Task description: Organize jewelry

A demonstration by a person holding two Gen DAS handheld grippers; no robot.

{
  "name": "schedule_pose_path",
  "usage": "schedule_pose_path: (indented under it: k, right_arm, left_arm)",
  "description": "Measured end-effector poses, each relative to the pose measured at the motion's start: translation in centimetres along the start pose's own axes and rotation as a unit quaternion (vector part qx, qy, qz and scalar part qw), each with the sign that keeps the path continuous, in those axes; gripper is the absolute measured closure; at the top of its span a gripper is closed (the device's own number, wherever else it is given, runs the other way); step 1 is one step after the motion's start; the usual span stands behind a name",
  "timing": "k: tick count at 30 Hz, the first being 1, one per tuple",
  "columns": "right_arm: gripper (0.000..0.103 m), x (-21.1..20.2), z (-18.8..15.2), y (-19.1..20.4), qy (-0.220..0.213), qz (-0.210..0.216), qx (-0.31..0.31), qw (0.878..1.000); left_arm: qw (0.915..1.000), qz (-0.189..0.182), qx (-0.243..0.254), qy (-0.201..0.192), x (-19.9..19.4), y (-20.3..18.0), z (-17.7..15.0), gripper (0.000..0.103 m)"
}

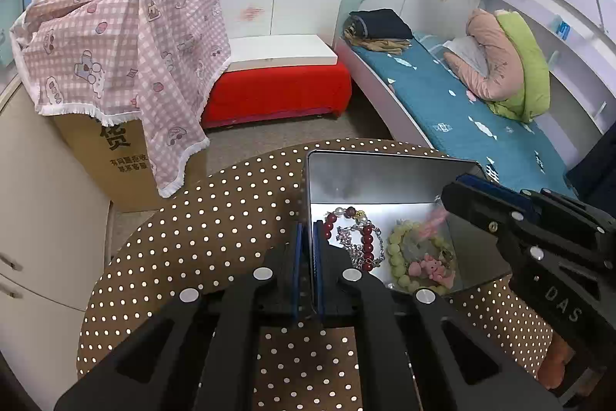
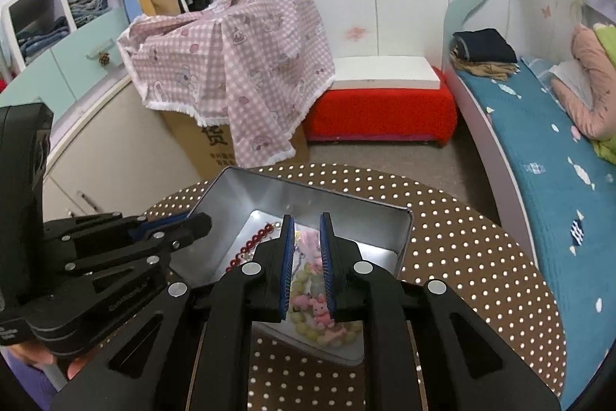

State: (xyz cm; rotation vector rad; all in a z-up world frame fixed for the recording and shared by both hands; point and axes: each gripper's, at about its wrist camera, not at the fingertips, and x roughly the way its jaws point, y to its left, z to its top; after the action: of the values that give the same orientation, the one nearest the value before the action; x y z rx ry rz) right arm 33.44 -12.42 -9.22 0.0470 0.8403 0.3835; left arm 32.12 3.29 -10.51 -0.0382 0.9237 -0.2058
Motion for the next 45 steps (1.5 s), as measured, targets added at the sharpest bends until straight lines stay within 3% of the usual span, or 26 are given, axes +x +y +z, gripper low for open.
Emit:
schedule_pose_path:
  k: [10, 13, 15, 16, 18, 19, 20, 23, 24, 25, 26, 29, 32, 36, 39, 45]
  right_arm:
    - [0.086, -1.0, -0.2, 0.1, -0.005, -0.007, 0.002, 1.000]
    - [0.077, -2.1, -0.2, 0.0, -0.013, -0.008, 0.005, 1.000]
    - [0.056, -3.2, -0.3, 0.1, -0.027, -0.011, 0.009, 1.000]
    - [0.051, -3.8, -0.3, 0.2, -0.035, -0.012, 0.011, 0.999]
    - [0.048, -5.0, -0.4, 0.6, -0.046, -0.018, 0.007, 0.999]
    - [0.047, -5.5, -0.4, 0.7, -0.049, -0.021, 0.004, 0.999]
    - [0.046, -6.2, -0.6, 1.1, -0.054, -0.027, -0.001, 0.998]
    - [0.041, -8.4, -1.3, 2.0, -0.068, -0.031, -0.009, 0.997]
    - [0.040, -8.9, -1.6, 2.1, -0.071, -0.030, -0.009, 0.997]
    - [0.040, -9.6, -1.9, 2.4, -0.075, -0.030, -0.010, 0.997]
    - [0.039, -10.4, -2.4, 2.9, -0.081, -0.036, -0.012, 0.996]
    - [0.036, -12.6, -3.6, 3.8, -0.096, -0.047, -0.019, 0.994]
    - [0.032, -14.8, -5.1, 4.7, -0.113, -0.055, -0.020, 0.992]
    - [0.022, -18.1, -7.1, 6.0, -0.149, -0.088, -0.027, 0.985]
    - [0.021, -20.6, -8.8, 6.7, -0.172, -0.106, -0.029, 0.979]
    - [0.020, -24.8, -12.2, 8.5, -0.206, -0.137, -0.036, 0.968]
  left_arm:
    - [1.0000, 0.003, -0.003, 0.006, 0.0, 0.2, 0.0, 0.099]
    - [1.0000, 0.001, -0.002, -0.001, -0.5, 0.1, -0.1, 0.099]
    - [1.0000, -0.002, -0.002, -0.010, -1.1, 0.2, -0.2, 0.097]
    - [0.9999, -0.001, -0.002, -0.015, -1.5, 0.0, -0.2, 0.097]
    - [0.9997, 0.004, -0.003, -0.026, -2.5, -0.1, -0.4, 0.087]
    - [0.9993, 0.010, -0.003, -0.035, -3.3, -0.1, -0.5, 0.070]
    - [0.9989, 0.012, -0.001, -0.046, -4.1, -0.1, -0.7, 0.064]
    - [0.9978, 0.022, 0.010, -0.062, -6.0, -0.5, -1.4, 0.060]
    - [0.9973, 0.025, 0.009, -0.068, -6.9, -0.6, -1.8, 0.054]
    - [0.9967, 0.031, 0.008, -0.075, -7.5, -0.8, -2.1, 0.037]
    - [0.9947, 0.041, 0.010, -0.094, -8.6, -1.1, -2.7, 0.028]
    - [0.9872, 0.068, 0.021, -0.142, -11.5, -1.8, -4.0, 0.016]
    - [0.9799, 0.093, 0.030, -0.174, -13.9, -2.7, -5.4, 0.015]
    - [0.9728, 0.086, 0.037, -0.212, -17.2, -3.7, -7.8, 0.015]
    - [0.9649, 0.116, 0.024, -0.234, -19.5, -4.3, -9.7, 0.015]
    - [0.9562, 0.117, 0.026, -0.267, -23.2, -6.1, -13.0, 0.015]
